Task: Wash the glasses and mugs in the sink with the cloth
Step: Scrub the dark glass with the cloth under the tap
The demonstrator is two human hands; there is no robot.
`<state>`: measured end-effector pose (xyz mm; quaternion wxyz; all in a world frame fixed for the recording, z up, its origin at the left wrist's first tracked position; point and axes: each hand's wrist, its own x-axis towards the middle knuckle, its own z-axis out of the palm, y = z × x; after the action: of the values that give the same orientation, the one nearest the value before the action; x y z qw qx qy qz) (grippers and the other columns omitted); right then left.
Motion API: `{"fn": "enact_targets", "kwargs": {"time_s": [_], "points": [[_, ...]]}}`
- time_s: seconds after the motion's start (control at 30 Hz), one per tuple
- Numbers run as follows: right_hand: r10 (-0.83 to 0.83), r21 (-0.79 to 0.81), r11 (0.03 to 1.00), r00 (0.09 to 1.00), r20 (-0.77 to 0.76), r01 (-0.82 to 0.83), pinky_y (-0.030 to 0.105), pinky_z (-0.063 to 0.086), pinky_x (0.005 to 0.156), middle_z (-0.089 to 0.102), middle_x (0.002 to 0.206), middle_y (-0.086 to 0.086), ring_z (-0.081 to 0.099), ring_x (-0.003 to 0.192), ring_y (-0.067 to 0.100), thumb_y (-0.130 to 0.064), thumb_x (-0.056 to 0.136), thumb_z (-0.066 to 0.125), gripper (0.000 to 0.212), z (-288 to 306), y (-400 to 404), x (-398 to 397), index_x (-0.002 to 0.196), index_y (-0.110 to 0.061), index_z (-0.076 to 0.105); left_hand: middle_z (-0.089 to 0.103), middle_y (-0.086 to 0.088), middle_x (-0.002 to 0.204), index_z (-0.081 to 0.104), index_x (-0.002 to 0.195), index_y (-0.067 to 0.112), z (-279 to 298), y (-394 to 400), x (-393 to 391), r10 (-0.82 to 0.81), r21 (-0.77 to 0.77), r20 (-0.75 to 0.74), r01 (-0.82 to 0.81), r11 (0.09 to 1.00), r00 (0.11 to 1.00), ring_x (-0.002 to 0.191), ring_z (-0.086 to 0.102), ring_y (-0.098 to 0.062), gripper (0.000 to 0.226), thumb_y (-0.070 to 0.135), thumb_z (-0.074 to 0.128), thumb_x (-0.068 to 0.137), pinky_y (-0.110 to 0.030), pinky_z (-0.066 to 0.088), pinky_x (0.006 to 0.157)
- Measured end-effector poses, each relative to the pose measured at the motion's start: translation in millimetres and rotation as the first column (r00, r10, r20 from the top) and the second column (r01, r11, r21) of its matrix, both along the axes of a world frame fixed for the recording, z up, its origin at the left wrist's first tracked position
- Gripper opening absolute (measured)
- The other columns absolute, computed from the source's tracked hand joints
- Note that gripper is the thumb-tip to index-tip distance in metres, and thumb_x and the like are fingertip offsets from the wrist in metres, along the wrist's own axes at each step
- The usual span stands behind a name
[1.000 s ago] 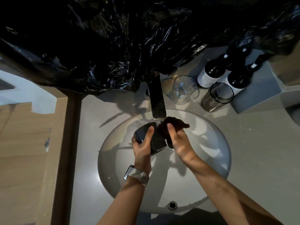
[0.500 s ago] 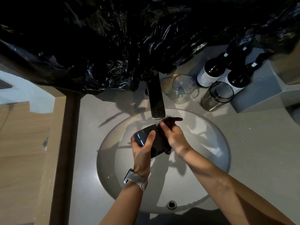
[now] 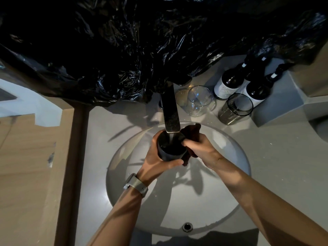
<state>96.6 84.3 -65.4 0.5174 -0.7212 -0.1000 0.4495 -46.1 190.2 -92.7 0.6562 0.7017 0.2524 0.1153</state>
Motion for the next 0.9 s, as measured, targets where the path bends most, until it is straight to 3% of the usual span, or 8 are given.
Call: {"fn": "enact_targets", "kwargs": {"time_s": [0.13, 0.27, 0.33, 0.4, 0.5, 0.7, 0.8, 0.9], "points": [[-0.131, 0.103, 0.988, 0.983, 0.132, 0.118, 0.027, 0.044, 0.056, 0.057, 0.055, -0.007, 0.055, 0.055, 0.016, -0.012, 0.078, 0.061, 0.002, -3, 3, -15, 0.076, -0.014, 0.060, 0.048, 0.009, 0.139, 0.029, 0.145, 0.032, -6, 6, -7, 0.013, -0.046, -0.072, -0.016, 0.999, 0.997, 0.126, 0.047, 0.006, 0.104, 0.014, 0.091, 0.063, -0.011, 0.043, 0.094], [-0.219, 0.175, 0.965, 0.965, 0.141, 0.194, 0.034, 0.047, 0.066, 0.062, 0.068, -0.002, 0.058, 0.068, 0.020, -0.016, 0.078, 0.063, 0.007, 1, 4, -19, 0.083, -0.011, 0.062, 0.043, 0.002, 0.149, 0.026, 0.150, 0.033, -3, 8, -15, 0.025, -0.362, -0.100, -0.060, 0.930, 0.995, 0.129, 0.052, -0.014, 0.107, 0.032, 0.088, 0.062, -0.040, 0.050, 0.103], [-0.254, 0.225, 0.948, 0.960, 0.116, 0.224, 0.032, 0.050, 0.069, 0.065, 0.076, -0.002, 0.060, 0.074, 0.016, -0.008, 0.081, 0.062, 0.009, 4, 5, -20, 0.090, -0.009, 0.064, 0.050, -0.009, 0.144, 0.034, 0.147, 0.025, 4, 7, -13, 0.103, -0.678, -0.013, -0.085, 0.730, 0.995, 0.124, 0.058, -0.025, 0.107, 0.039, 0.092, 0.058, -0.053, 0.044, 0.106], [-0.265, 0.251, 0.938, 0.960, 0.085, 0.237, 0.019, 0.047, 0.063, 0.062, 0.068, -0.011, 0.057, 0.066, 0.004, 0.004, 0.086, 0.057, 0.014, 10, 4, -21, 0.087, -0.008, 0.062, 0.051, -0.013, 0.146, 0.042, 0.144, 0.019, 9, 4, -6, 0.211, -0.858, -0.033, -0.136, 0.495, 0.977, 0.126, 0.057, -0.030, 0.086, 0.056, 0.074, 0.073, -0.058, 0.040, 0.107], [-0.280, 0.255, 0.931, 0.959, 0.043, 0.261, 0.010, 0.040, 0.052, 0.056, 0.055, -0.017, 0.051, 0.052, -0.003, 0.012, 0.089, 0.050, 0.022, 15, 0, -23, 0.085, -0.007, 0.059, 0.054, -0.012, 0.144, 0.047, 0.144, 0.021, 9, -3, 10, 0.227, -0.899, -0.098, -0.184, 0.398, 0.969, 0.131, 0.052, -0.033, 0.072, 0.064, 0.041, 0.086, -0.057, 0.039, 0.108], [-0.322, 0.120, 0.939, 0.946, -0.029, 0.323, 0.014, 0.049, 0.062, 0.068, 0.079, -0.004, 0.064, 0.076, 0.008, -0.018, 0.093, 0.061, 0.007, 16, -14, -27, 0.092, -0.018, 0.068, 0.067, -0.016, 0.126, 0.061, 0.128, 0.016, 8, -9, 32, 0.277, -0.878, -0.301, -0.378, 0.292, 0.913, 0.121, 0.059, -0.036, 0.069, 0.064, 0.054, 0.079, -0.052, 0.048, 0.096], [-0.326, 0.079, 0.945, 0.939, 0.109, 0.319, 0.023, 0.052, 0.078, 0.073, 0.085, 0.005, 0.068, 0.084, 0.014, -0.031, 0.096, 0.056, 0.022, 17, -23, -21, 0.084, -0.019, 0.070, 0.073, -0.015, 0.113, 0.066, 0.117, 0.015, 3, -8, 25, 0.295, -0.864, -0.317, -0.402, 0.302, 0.901, 0.111, 0.065, -0.035, 0.054, 0.059, 0.045, 0.094, -0.055, 0.043, 0.107], [-0.221, 0.091, 0.974, 0.958, 0.182, 0.208, 0.020, 0.054, 0.077, 0.074, 0.087, 0.008, 0.070, 0.083, 0.013, -0.029, 0.097, 0.053, 0.023, 28, -32, -19, 0.091, -0.015, 0.071, 0.076, -0.016, 0.098, 0.069, 0.107, 0.014, 0, -5, 17, 0.290, -0.830, -0.386, -0.467, 0.305, 0.876, 0.104, 0.066, -0.037, 0.050, 0.056, 0.045, 0.096, -0.053, 0.043, 0.108]]}}
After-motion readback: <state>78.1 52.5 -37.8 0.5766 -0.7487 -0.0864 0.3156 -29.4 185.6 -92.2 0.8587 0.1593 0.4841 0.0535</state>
